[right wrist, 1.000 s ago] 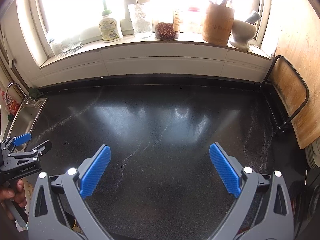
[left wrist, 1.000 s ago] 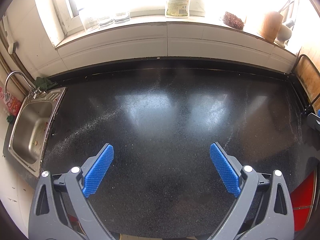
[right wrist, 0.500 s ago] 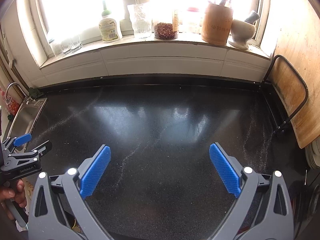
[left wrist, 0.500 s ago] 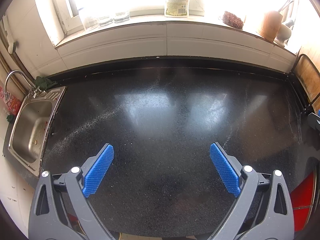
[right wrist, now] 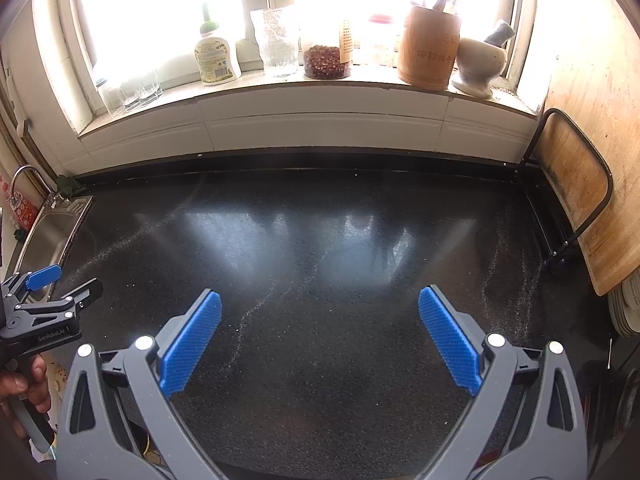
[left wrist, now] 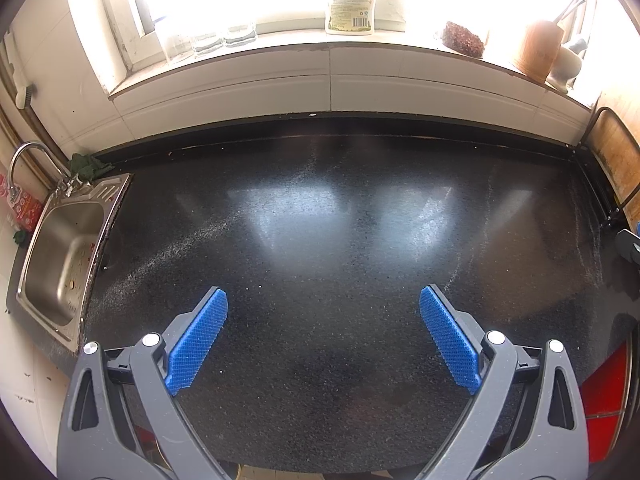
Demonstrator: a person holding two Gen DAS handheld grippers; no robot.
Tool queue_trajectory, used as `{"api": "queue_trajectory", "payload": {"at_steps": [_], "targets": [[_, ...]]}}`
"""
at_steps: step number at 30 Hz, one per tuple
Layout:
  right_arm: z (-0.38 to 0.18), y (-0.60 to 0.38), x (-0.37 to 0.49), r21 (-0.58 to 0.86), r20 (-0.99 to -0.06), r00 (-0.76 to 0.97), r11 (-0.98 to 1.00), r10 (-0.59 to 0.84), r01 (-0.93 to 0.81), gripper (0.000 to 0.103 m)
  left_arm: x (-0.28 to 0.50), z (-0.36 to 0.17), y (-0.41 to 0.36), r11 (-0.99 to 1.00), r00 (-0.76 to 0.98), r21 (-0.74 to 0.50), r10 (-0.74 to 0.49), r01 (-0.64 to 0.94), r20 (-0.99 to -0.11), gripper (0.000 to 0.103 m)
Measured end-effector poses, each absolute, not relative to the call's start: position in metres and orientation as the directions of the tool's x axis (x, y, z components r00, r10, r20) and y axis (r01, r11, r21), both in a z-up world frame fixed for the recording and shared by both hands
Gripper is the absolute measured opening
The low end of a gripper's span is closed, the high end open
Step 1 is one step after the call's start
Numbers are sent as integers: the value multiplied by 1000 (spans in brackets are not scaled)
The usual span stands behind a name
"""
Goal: Collect trash
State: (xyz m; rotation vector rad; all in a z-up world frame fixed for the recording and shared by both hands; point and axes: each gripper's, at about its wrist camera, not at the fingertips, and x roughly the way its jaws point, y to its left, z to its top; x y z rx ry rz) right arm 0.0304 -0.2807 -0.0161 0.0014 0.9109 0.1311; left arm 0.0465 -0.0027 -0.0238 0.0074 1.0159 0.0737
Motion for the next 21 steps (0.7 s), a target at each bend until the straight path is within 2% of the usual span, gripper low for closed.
{"api": "queue_trajectory", "payload": {"at_steps": [21], "targets": [[-17, -281, 30, 56, -791, 602, 993, 110, -107, 96, 49, -22, -3, 998, 518, 35, 53, -44, -854, 94]]}}
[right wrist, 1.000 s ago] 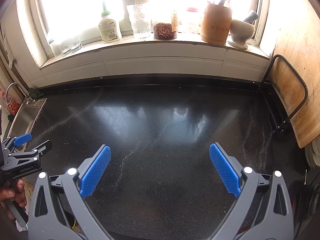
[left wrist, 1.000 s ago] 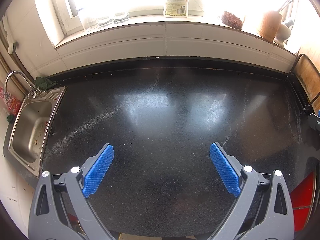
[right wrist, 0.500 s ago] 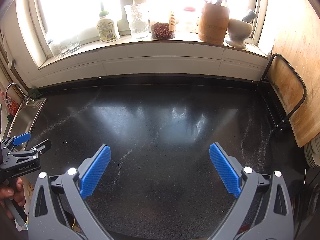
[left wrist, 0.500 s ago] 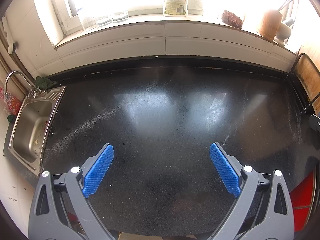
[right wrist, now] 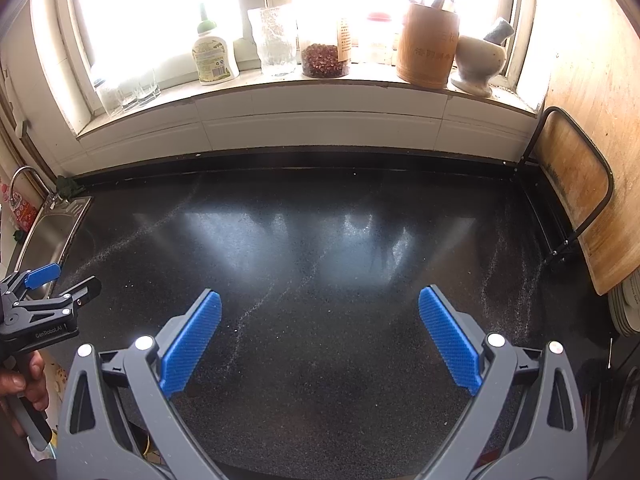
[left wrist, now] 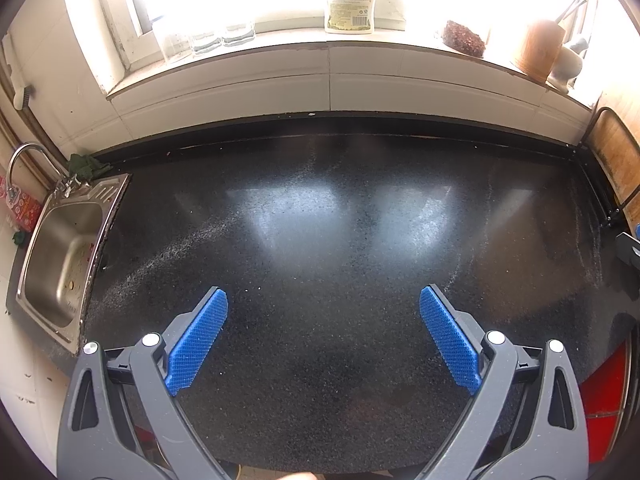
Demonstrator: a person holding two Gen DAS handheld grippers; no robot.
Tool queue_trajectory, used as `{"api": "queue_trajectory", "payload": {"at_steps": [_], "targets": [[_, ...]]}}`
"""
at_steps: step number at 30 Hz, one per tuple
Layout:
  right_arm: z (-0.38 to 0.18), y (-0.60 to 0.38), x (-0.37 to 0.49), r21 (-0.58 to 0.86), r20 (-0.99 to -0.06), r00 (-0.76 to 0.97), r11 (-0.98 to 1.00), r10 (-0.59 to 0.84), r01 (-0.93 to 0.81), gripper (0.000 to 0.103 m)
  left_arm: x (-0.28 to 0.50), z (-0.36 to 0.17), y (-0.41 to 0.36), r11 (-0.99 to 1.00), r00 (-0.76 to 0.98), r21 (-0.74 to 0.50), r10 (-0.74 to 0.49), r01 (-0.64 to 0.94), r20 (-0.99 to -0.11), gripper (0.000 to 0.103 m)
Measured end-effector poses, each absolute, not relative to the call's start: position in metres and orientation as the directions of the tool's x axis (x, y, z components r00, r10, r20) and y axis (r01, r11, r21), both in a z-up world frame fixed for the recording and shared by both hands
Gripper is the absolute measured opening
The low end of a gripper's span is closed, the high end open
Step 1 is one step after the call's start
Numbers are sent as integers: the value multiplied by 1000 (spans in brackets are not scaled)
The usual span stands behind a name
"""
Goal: Collect trash
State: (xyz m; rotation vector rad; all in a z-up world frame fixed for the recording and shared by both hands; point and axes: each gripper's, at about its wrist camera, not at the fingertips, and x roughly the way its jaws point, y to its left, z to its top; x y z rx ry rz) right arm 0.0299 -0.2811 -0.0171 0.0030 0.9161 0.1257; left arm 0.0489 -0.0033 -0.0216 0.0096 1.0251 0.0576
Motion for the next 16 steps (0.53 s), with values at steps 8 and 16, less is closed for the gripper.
{"api": "queue_trajectory", "payload": {"at_steps": [8, 16], "targets": [[-19, -282, 31, 62, -793, 598, 993, 113, -104, 96, 47, -19, -5, 999, 542, 43, 51, -28, -839, 94], [-28, -289, 36, 71, -799, 590, 993, 114, -96, 96, 56, -30, -5, 999, 520, 40, 45, -22, -853, 94]]}}
